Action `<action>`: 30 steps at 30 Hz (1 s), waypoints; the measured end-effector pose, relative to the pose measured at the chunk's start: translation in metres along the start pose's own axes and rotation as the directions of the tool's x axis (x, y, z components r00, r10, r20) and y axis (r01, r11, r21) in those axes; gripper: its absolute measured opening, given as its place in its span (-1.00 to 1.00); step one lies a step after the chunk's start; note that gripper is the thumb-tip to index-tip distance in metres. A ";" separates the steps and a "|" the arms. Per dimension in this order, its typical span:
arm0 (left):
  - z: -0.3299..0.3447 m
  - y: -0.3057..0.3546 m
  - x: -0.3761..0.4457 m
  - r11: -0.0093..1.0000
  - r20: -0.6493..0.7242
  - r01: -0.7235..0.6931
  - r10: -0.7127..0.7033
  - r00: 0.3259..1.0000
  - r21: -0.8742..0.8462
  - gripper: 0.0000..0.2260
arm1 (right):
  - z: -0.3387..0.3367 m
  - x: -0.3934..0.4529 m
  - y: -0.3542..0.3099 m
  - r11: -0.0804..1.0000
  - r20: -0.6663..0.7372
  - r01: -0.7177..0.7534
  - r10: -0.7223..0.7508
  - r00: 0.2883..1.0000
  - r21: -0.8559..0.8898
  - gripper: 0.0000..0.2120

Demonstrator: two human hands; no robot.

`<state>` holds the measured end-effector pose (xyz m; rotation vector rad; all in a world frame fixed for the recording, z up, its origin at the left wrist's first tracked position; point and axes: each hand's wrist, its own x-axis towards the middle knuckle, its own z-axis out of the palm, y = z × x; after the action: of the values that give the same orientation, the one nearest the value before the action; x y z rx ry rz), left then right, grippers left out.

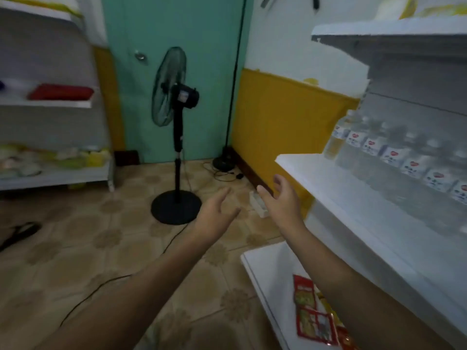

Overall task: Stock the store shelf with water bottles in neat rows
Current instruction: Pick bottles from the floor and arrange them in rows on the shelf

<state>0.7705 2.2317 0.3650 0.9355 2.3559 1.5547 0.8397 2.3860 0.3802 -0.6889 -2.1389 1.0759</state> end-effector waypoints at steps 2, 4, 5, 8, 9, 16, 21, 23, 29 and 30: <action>-0.040 -0.035 -0.007 0.997 -0.073 0.059 -0.055 0.996 0.055 -0.45 | 0.052 -0.012 -0.011 1.000 0.102 0.012 -0.014 0.995 0.016 -0.40; -0.073 -0.069 -0.017 0.991 -0.139 0.123 -0.115 0.984 0.051 -0.46 | 0.101 -0.028 -0.018 0.999 0.195 -0.002 -0.008 0.981 0.047 -0.41; -0.085 -0.086 -0.022 0.987 -0.171 0.153 -0.142 0.975 0.055 -0.47 | 0.123 -0.035 -0.018 0.998 0.235 -0.015 -0.001 0.972 0.063 -0.43; -0.117 -0.140 -0.033 0.965 -0.260 0.257 -0.234 0.937 0.055 -0.49 | 0.188 -0.054 -0.015 0.995 0.343 -0.042 0.010 0.939 0.085 -0.47; -0.128 -0.158 -0.038 0.958 -0.284 0.285 -0.261 0.923 0.046 -0.49 | 0.209 -0.060 -0.013 0.995 0.385 -0.056 0.020 0.923 0.083 -0.47; -0.182 -0.304 -0.076 0.862 -0.399 0.501 -0.487 0.776 -0.077 -0.49 | 0.366 -0.107 0.026 0.994 0.668 -0.111 0.082 0.740 0.001 -0.49; -0.190 -0.421 -0.121 0.748 -0.400 0.647 -0.643 0.653 -0.146 -0.50 | 0.475 -0.161 0.079 0.970 0.798 -0.221 0.214 0.563 -0.104 -0.52; -0.184 -0.465 -0.134 0.700 -0.391 0.697 -0.691 0.608 -0.153 -0.50 | 0.515 -0.187 0.105 0.941 0.809 -0.299 0.297 0.507 -0.158 -0.53; -0.163 -0.598 -0.147 0.564 -0.330 0.826 -0.775 0.538 0.023 -0.50 | 0.631 -0.261 0.199 0.761 0.761 -0.548 0.569 0.310 -0.346 -0.74; -0.159 -0.619 -0.145 0.556 -0.308 0.830 -0.782 0.542 0.047 -0.50 | 0.651 -0.272 0.220 0.725 0.743 -0.582 0.606 0.284 -0.369 -0.71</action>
<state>0.5597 1.8632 -0.1340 -0.4200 2.5188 1.0762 0.5774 1.9903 -0.1862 -1.2509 -2.7460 2.1618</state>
